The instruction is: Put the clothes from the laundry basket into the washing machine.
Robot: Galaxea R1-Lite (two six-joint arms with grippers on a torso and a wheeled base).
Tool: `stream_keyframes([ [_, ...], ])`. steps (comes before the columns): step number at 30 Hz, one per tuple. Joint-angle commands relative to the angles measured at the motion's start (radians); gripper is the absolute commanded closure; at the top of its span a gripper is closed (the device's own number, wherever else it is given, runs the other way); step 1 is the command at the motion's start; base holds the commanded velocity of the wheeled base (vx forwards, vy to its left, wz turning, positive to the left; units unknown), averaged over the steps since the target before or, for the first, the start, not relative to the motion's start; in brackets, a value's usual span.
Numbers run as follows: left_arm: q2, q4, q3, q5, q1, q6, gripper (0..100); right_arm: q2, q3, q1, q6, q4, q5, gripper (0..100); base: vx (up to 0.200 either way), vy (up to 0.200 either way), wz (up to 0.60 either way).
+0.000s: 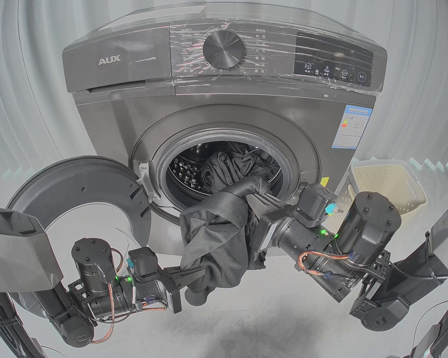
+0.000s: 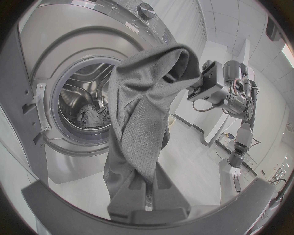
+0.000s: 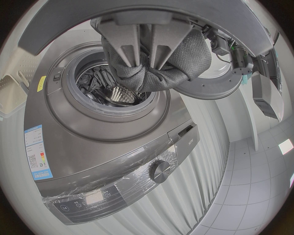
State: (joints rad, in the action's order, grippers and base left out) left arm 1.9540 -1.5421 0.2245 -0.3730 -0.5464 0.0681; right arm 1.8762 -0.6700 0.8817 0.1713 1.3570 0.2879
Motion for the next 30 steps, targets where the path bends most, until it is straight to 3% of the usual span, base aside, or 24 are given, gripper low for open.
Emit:
stream_keyframes([
  [1, -0.041, -0.001, -0.007, 0.003, -0.007, 0.006, 100, 0.011, -0.003, -0.001, 0.002, -0.001, 0.004, 100, 0.0, 0.0, 0.0],
  [7, 0.014, 0.0, 0.026, 0.008, 0.002, 0.006, 100, 0.011, -0.003, 0.002, 0.002, 0.001, 0.005, 100, 0.0, 0.0, 0.0],
  [8, 0.034, 0.0, 0.05, 0.006, 0.005, 0.013, 0, 0.011, -0.005, 0.003, 0.002, 0.001, 0.005, 100, 0.0, 0.0, 0.0],
  [20, 0.154, 0.0, 0.113, 0.005, 0.008, 0.018, 0, 0.001, -0.003, 0.005, 0.001, 0.001, 0.005, 100, 0.0, 0.0, 0.0],
  [30, 0.186, -0.001, 0.167, 0.022, 0.085, 0.016, 0, -0.005, -0.002, 0.002, -0.001, -0.001, 0.005, 100, 0.0, 0.0, 0.0],
])
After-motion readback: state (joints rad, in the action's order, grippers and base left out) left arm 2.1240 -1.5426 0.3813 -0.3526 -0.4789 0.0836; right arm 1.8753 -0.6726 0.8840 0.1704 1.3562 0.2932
